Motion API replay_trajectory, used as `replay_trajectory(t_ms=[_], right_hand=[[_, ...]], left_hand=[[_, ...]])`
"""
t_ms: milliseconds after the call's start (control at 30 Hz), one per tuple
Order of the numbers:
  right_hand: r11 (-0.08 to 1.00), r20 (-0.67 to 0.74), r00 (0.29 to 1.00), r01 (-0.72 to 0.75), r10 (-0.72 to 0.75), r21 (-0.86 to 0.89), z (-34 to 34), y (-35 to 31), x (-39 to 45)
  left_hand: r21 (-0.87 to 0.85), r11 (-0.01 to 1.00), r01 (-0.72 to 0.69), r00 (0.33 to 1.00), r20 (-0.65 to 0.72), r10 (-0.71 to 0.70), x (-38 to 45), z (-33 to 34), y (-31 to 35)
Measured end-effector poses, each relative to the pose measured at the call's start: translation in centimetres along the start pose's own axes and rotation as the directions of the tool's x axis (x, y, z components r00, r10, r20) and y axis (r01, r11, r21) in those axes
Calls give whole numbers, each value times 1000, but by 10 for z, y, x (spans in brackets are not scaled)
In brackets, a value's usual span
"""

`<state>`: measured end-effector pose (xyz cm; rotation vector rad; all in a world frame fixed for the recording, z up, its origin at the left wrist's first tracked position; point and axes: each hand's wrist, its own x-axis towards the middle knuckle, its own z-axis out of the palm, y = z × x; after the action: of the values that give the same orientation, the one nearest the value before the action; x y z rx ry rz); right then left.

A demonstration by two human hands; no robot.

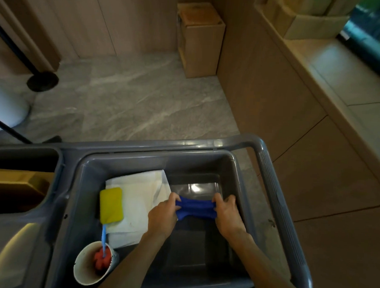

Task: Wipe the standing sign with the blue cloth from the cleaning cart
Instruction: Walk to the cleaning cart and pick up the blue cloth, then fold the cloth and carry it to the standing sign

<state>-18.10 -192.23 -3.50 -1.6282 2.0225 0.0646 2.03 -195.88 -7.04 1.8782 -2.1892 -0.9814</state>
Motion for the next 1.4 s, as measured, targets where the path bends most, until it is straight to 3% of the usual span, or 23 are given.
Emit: replay_trajectory(t_ms=[100,367,633,933,1133,1400], right_hand=[[986,-53,998,33,-25,165,-20,-3,-7],[875,-206,978,137,-44,465,-80,-6,-15],[799,-372,924,287,-85,529,-156,-22,-28],[727,-428,886,411,-177,550,-228,-43,-61],[656,-433,873,465,-227,594,-247,-58,-73],[698,-373,890,443,-263,563,-247,-75,-74]], left_hand=[[-178,983,33,995,-85,-49,-6,-17,11],[-467,878,-110,953,-301,-41,-13,-79,49],[-535,821,-197,940,-341,3,-14,-149,83],[-726,621,-296,934,-358,26,-33,-226,133],[-740,602,-299,928,-372,5,-52,-243,147],[-747,603,-280,918,-392,-60,-73,-254,138]])
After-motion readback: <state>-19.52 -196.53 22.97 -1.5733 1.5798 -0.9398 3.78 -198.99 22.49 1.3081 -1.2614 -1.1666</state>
